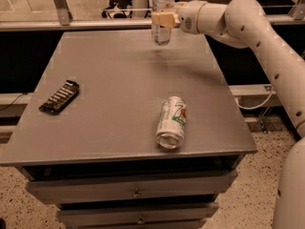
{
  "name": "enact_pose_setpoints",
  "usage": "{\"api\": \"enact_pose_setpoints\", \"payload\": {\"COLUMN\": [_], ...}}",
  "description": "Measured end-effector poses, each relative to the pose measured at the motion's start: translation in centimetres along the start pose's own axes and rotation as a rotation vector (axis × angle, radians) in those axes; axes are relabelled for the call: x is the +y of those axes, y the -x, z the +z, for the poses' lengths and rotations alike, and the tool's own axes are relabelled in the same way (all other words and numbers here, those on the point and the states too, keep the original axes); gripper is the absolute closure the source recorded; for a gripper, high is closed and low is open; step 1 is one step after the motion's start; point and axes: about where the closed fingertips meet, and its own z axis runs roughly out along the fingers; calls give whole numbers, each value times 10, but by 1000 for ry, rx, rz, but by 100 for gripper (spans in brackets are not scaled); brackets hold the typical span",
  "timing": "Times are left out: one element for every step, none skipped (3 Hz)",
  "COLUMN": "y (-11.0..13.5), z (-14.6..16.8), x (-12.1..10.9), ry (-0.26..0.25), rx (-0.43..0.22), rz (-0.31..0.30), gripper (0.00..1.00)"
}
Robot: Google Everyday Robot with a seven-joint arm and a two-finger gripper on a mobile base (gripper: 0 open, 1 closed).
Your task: Move blue plastic bottle near rxbar chocolate
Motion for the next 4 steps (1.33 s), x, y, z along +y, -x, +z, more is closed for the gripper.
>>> {"api": "enact_pose_setpoints", "payload": {"y": [2,2,9,18], "z": [1,1,5,9], "x": [3,4,38,115], "ry": [8,8,115,278], "rx": [-4,-4,-33,-38], "rz": [0,1,23,26], "gripper": [100,100,100,100]}}
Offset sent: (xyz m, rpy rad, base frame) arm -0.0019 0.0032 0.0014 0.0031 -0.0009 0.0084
